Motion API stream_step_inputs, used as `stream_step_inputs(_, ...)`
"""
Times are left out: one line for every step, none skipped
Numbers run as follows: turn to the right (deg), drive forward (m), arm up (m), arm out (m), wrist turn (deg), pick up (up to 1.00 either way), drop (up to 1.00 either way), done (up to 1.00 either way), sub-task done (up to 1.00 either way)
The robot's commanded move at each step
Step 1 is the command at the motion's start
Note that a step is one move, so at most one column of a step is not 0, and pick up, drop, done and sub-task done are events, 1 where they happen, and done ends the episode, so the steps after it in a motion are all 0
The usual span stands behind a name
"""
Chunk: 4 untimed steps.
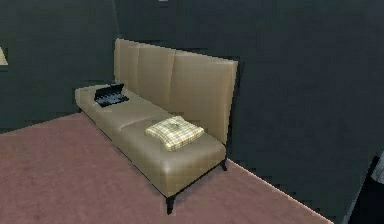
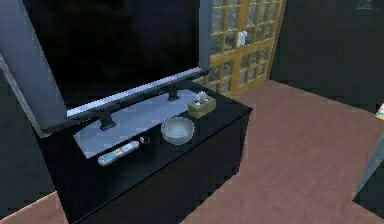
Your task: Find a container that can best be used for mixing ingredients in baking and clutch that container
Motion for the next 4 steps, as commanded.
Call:
stream_step_inputs(0.0, 0.00, 0.32, 0.00, 0.0, 0.00, 0.00, 0.00, 0.00)
stream_step_inputs(0.0, 0.00, 0.00, 0.50, 0.0, 0.00, 0.00, 0.00, 0.00)
stream_step_inputs(0.0, 0.00, 0.00, 0.00, 45.0, 0.00, 0.00, 0.00, 0.00)
stream_step_inputs(0.0, 0.00, 0.00, 0.00, 45.0, 0.00, 0.00, 0.00, 0.00)
